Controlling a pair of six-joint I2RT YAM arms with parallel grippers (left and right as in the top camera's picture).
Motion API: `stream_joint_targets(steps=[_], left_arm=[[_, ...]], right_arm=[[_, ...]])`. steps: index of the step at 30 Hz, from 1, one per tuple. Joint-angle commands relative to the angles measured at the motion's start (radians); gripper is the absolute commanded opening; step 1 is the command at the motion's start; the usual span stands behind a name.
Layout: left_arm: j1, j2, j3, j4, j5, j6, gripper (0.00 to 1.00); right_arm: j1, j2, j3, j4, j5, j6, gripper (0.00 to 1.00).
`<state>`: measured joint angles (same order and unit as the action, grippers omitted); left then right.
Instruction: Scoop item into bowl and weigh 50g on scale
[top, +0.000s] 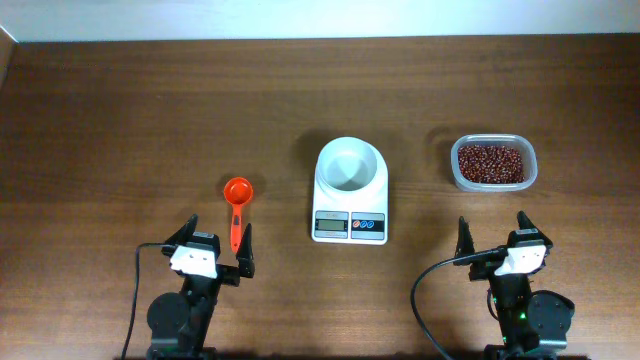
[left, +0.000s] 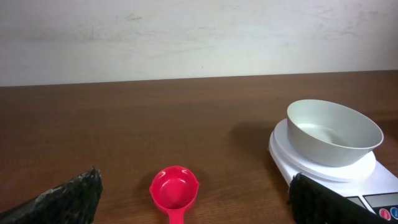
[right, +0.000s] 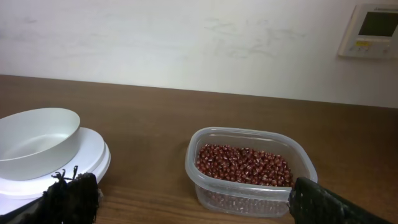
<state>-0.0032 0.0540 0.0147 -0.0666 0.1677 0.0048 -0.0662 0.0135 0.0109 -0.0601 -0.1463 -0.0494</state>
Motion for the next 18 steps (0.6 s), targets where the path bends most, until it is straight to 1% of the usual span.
stream_joint_targets(steps=[1,18], left_arm=[[0.008,-0.008,-0.006,-0.002,-0.007,0.015,0.99],[0.008,-0.008,-0.005,0.006,-0.007,0.015,0.99]], right_arm=[[0.008,-0.01,-0.005,-0.007,0.008,0.005,0.99],[0.008,-0.01,-0.005,-0.007,0.009,0.005,0.99]])
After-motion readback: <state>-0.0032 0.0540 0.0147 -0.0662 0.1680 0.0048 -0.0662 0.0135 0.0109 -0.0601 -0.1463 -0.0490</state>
